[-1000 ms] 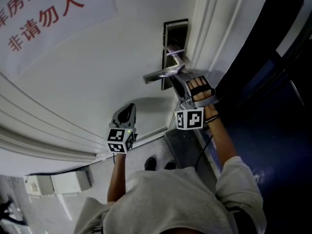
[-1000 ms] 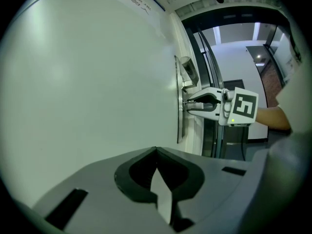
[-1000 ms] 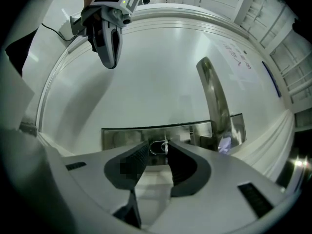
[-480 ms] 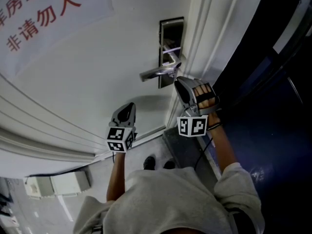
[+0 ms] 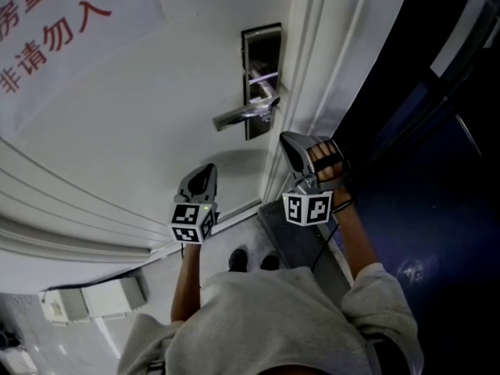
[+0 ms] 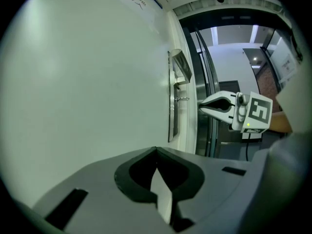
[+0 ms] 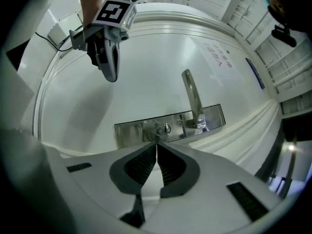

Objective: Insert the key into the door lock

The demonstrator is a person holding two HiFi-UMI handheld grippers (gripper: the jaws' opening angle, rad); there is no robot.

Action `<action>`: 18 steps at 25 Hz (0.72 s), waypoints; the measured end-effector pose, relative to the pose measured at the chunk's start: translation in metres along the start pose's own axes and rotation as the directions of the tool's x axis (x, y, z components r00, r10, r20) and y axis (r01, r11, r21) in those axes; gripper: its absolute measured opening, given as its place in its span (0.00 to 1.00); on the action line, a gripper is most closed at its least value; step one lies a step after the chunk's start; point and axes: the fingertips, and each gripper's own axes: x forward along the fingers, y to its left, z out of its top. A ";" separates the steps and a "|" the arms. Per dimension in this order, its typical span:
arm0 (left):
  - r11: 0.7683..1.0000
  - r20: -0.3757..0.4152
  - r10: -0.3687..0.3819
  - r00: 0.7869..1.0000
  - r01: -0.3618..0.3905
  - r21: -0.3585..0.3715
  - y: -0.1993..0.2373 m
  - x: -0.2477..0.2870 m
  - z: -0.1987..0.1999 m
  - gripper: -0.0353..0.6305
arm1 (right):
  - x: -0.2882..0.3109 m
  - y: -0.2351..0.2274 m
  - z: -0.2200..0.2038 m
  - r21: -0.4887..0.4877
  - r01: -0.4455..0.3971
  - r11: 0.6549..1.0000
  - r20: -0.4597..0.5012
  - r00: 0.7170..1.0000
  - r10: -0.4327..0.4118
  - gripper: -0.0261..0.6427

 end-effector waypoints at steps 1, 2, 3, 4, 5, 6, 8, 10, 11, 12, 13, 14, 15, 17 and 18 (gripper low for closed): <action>1.000 -0.001 -0.001 1.000 0.001 0.000 0.000 0.001 0.000 0.08 | 0.000 0.001 -0.001 0.006 -0.006 1.000 -0.002 1.000 0.006 0.08; 1.000 -0.001 -0.002 1.000 0.002 0.000 -0.001 0.001 -0.001 0.08 | 0.000 0.003 -0.001 0.012 -0.012 1.000 -0.004 1.000 0.012 0.08; 1.000 -0.001 -0.004 1.000 0.004 0.000 -0.001 0.002 -0.001 0.08 | 0.000 0.003 -0.002 0.020 -0.016 1.000 -0.006 1.000 0.016 0.08; 1.000 -0.001 -0.005 1.000 0.005 0.001 -0.001 0.003 -0.001 0.08 | 0.000 0.004 -0.004 0.033 -0.018 0.999 -0.009 1.000 0.018 0.08; 1.000 -0.001 -0.005 1.000 0.005 0.002 -0.001 0.004 0.000 0.08 | 0.000 0.003 -0.005 0.053 -0.019 0.998 -0.012 1.000 0.020 0.08; 1.000 0.000 -0.004 1.000 0.004 0.003 -0.001 0.004 0.000 0.08 | 0.000 0.003 -0.006 0.079 -0.021 0.997 -0.015 1.000 0.022 0.08; 1.000 0.004 -0.003 1.000 0.003 0.007 -0.001 0.005 0.002 0.08 | -0.002 0.002 -0.010 0.161 -0.025 0.987 -0.020 0.999 0.029 0.08; 1.000 0.009 -0.007 1.000 0.007 0.010 -0.001 0.007 0.005 0.08 | -0.006 0.002 -0.014 0.271 -0.028 0.962 -0.028 0.999 0.037 0.08; 1.000 0.011 -0.009 1.000 0.009 0.011 -0.002 0.008 0.006 0.08 | -0.009 0.003 -0.017 0.329 -0.028 0.944 -0.033 0.999 0.041 0.08; 1.000 0.013 -0.012 1.000 0.012 0.011 -0.002 0.009 0.007 0.08 | -0.011 0.004 -0.020 0.385 -0.027 0.923 -0.040 0.998 0.046 0.08; 1.000 0.014 -0.014 1.000 0.014 0.012 -0.003 0.010 0.008 0.08 | -0.014 0.007 -0.023 0.435 -0.025 0.900 -0.046 0.998 0.050 0.08; 1.000 0.015 -0.017 1.000 0.017 0.014 -0.003 0.011 0.008 0.08 | -0.017 0.010 -0.026 0.480 -0.024 0.877 -0.052 0.997 0.056 0.08; 1.000 0.015 -0.019 1.000 0.019 0.017 -0.003 0.012 0.009 0.08 | -0.019 0.013 -0.029 0.519 -0.024 0.854 -0.057 0.996 0.063 0.08; 1.000 0.013 -0.018 1.000 0.018 0.019 -0.004 0.013 0.011 0.08 | -0.023 0.018 -0.036 0.592 -0.019 0.806 -0.070 0.995 0.075 0.08; 1.000 0.012 -0.016 1.000 0.016 0.019 -0.004 0.014 0.011 0.08 | -0.025 0.020 -0.040 0.631 -0.010 0.776 -0.079 0.994 0.077 0.08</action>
